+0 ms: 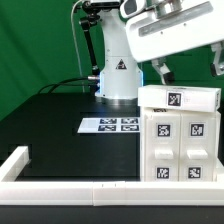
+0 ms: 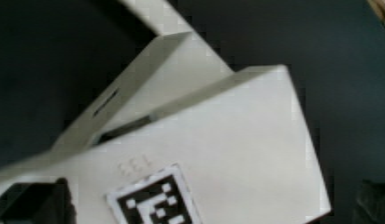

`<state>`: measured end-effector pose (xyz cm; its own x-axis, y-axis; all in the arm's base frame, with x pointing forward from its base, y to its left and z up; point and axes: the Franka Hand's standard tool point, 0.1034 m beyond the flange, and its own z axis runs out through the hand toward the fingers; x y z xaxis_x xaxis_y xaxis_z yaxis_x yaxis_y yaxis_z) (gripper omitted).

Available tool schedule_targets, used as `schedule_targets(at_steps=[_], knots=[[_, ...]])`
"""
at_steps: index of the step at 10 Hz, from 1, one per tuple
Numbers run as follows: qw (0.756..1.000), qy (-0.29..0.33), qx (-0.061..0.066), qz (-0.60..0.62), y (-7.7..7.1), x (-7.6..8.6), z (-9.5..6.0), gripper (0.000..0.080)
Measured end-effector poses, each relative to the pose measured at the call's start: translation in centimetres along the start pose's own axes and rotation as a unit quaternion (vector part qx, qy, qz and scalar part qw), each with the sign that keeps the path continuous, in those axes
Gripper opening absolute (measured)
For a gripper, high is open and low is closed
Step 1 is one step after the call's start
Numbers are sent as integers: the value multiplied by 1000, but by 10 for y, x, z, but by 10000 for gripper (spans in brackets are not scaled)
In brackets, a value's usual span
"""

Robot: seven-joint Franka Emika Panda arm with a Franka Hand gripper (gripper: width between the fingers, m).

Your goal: Assemble cabinet

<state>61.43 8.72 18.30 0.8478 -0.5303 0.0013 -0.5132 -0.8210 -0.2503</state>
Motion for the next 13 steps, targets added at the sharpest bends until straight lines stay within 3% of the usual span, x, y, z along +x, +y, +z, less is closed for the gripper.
schedule_targets(at_steps=[3,7,12,13], knots=[[981,-7,-28,-193,-1,-3,-1,797],[947,-9,-30,-319,0,-2,-1,797],[798,-15,-61,-600,3,2,3,797],[770,-22,-62,-635,6,4,6,797]])
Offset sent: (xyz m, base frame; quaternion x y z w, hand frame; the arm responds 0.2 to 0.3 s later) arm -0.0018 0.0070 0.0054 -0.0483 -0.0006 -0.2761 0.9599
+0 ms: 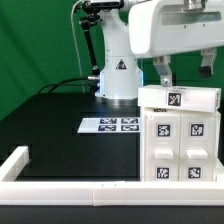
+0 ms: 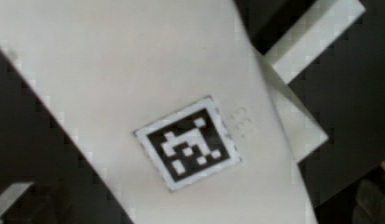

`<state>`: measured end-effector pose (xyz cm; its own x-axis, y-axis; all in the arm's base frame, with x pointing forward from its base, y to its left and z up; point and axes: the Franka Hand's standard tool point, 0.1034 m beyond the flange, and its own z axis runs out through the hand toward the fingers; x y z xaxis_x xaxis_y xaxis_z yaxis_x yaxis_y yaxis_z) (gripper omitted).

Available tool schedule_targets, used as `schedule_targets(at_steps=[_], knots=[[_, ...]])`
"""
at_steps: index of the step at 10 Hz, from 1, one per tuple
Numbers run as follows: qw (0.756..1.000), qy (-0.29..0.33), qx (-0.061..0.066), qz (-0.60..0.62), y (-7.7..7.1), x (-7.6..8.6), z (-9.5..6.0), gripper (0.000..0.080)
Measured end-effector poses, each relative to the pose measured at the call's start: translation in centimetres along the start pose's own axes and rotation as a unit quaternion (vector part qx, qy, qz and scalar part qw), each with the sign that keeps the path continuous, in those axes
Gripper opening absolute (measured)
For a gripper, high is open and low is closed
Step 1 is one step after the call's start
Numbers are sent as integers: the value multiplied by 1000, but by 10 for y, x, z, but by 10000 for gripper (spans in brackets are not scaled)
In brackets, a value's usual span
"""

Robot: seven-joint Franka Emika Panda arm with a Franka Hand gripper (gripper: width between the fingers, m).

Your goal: Assemble cabinet

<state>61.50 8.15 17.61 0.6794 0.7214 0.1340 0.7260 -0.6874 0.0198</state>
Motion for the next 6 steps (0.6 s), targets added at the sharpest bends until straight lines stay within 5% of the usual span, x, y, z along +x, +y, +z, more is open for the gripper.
schedule_targets(at_steps=[6], knots=[[997,-14,12,-70,3,-14,19,797]])
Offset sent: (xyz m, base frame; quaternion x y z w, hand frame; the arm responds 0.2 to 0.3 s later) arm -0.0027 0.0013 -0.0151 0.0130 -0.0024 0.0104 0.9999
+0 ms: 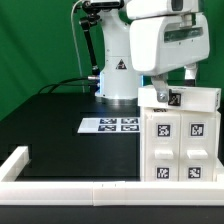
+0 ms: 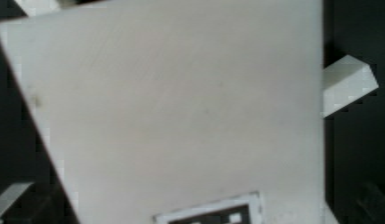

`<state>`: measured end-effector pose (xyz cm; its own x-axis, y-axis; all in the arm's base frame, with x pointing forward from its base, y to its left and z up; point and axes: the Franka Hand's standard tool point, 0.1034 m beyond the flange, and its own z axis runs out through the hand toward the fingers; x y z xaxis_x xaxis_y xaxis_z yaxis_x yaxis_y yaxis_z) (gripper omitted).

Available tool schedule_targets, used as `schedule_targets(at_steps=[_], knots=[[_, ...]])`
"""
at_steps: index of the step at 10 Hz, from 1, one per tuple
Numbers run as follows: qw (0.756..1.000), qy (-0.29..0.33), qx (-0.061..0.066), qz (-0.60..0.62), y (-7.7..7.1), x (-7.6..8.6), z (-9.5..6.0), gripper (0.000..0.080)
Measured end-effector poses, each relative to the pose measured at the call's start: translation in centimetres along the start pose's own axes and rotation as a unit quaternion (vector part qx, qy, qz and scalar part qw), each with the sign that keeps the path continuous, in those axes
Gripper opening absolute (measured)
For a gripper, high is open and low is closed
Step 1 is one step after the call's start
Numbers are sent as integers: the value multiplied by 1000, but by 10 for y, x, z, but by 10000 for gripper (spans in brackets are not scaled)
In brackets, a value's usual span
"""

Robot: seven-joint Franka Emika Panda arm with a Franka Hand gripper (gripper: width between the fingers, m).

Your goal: Assemble cabinet

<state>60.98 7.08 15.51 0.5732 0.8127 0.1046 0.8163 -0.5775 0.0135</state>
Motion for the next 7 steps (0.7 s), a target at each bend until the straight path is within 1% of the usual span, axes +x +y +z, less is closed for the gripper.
schedule_targets(at_steps=[1,3,6,7], knots=[[1000,0,0,0,0,0,0,797],[1000,0,0,3,1,-1,0,554],[1000,0,0,19,1,-1,0,557],[997,6,5,79,2,-3,0,557]])
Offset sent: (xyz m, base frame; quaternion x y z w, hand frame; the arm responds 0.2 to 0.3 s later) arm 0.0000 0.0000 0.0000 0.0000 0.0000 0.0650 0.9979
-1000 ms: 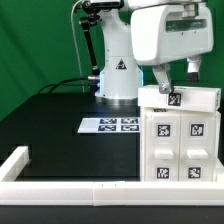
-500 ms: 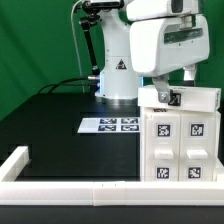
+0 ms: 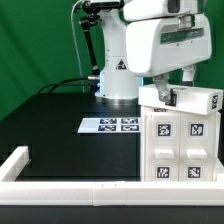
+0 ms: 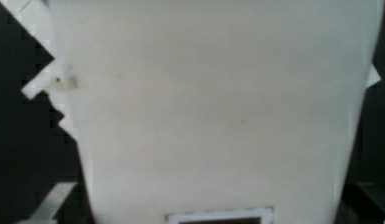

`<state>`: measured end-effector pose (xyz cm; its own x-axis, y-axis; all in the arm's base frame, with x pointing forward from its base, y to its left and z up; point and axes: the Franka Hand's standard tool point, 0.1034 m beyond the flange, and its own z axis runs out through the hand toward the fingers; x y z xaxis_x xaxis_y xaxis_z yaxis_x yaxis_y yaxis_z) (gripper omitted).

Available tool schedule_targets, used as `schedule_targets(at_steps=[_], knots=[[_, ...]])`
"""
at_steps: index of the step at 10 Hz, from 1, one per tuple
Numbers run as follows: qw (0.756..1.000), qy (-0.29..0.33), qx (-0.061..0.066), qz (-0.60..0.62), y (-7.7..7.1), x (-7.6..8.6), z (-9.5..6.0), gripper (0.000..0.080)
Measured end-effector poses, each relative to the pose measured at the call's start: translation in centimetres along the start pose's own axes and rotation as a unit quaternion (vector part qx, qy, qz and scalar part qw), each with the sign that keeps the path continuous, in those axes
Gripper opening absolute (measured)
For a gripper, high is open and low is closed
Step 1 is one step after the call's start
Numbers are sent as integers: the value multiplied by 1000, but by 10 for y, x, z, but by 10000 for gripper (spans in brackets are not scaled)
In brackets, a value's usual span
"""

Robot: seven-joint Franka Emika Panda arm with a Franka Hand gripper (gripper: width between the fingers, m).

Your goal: Assemble cabinet

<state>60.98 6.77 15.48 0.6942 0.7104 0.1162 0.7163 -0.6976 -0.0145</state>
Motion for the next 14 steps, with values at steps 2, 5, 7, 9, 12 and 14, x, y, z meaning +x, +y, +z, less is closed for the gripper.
schedule_targets(at_steps=[2,5,7,9,12,14], knots=[[995,4,4,99,2,-1,0,557],[968,8,6,249,1,0,0,558],[947,9,6,322,1,0,0,560],[923,9,7,385,1,1,0,560],[885,8,8,466,0,1,0,560],[828,26,13,560,-2,0,1,560]])
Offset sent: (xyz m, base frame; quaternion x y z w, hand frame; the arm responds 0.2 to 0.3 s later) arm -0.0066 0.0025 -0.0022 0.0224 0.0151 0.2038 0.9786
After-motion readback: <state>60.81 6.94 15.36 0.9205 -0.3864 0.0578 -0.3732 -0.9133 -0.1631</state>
